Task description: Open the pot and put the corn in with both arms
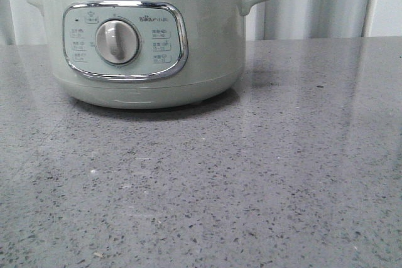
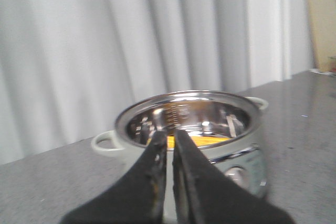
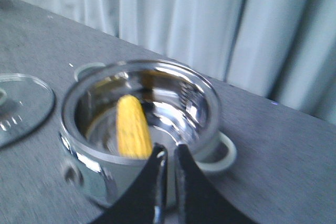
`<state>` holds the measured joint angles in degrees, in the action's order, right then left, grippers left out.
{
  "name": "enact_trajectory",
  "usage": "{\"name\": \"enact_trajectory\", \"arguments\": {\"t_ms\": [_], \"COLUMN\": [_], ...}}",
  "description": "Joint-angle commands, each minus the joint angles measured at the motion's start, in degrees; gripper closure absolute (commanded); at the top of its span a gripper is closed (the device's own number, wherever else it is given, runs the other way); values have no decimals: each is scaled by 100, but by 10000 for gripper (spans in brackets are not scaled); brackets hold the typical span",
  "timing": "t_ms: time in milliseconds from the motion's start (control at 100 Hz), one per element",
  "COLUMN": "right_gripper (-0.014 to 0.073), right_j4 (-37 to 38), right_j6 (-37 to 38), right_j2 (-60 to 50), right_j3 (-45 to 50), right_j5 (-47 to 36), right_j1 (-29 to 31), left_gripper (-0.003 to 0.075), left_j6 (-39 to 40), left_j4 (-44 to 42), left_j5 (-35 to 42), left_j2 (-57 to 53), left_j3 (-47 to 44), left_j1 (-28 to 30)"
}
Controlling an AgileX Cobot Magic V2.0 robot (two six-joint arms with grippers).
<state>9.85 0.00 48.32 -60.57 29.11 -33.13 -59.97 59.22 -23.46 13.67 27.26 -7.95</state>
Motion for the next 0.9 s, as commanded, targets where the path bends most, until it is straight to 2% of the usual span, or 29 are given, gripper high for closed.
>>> {"name": "enact_trajectory", "arguments": {"t_ms": [0,150,340,890], "right_gripper": [655,655,655,655], "right_j4": [417,519,609,609], "right_j6": [-57,-57,-57,-57], "right_j2": [-749,-2140,-3128,-3379], "right_j3": [448,1241,1637,1641], "right_j5": [-331,-368,-356,-345], "right_j1": [23,23,23,23], "left_gripper": [741,741,741,741], "left_j6": [-16,-16,-16,-16], "left_j4": [303,820,978,1022], "left_j5": [592,760,706,719], "left_j2": [62,99,99,99], "left_j3": [-88,-313,-368,-368], "left_j1": [-31,-31,-31,-31]}}
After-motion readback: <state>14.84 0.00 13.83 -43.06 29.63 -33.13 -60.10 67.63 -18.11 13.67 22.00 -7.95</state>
